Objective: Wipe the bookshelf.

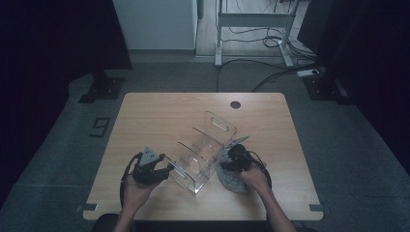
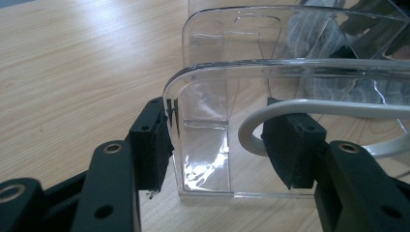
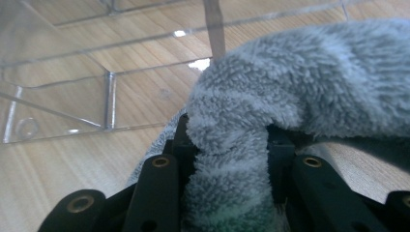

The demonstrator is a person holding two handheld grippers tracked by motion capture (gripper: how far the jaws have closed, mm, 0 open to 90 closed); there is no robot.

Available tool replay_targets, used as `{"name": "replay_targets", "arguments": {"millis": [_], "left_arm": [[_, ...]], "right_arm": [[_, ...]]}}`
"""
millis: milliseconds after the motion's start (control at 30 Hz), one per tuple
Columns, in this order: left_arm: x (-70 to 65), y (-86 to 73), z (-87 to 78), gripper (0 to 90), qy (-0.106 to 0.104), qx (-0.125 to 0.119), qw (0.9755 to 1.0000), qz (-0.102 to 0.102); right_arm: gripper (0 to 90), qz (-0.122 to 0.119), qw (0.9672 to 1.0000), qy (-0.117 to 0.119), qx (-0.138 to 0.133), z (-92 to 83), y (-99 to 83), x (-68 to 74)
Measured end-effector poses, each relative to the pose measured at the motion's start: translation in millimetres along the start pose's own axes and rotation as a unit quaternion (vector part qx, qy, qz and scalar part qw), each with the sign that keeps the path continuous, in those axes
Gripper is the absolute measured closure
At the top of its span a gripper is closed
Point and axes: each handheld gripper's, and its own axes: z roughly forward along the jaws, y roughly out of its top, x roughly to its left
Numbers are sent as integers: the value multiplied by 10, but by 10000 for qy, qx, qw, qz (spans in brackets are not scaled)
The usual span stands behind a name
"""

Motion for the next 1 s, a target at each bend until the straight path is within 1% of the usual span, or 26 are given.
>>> {"name": "replay_targets", "arguments": {"millis": [100,200,367,500,700,800,867,1000], "left_arm": [[10,6,11,450,14,-7,10000,1],[14,2,17,449,42,-35,10000,-25],[30,-11,18,449,31,-87,10000,-14],[43,-16,22,449,21,-117,9999,-5],[52,-17,23,449,17,-130,9999,6],[53,-18,23,449,15,-132,9999,10],[54,-18,22,449,12,-130,9999,16],[54,-19,22,449,13,-130,9999,17]], "right_arm": [[666,47,10000,-42,11,33,3,-7],[665,42,10000,-72,-8,36,4,-13],[664,-26,9999,-145,50,-26,-16,2],[664,-4,9998,-184,86,-125,-73,2],[666,114,9997,-234,-30,-311,-161,3],[665,162,9996,-197,-81,-400,-206,-5],[665,137,9997,-171,-106,-453,-236,-2],[664,173,9996,-86,-213,-571,-274,50]]}}
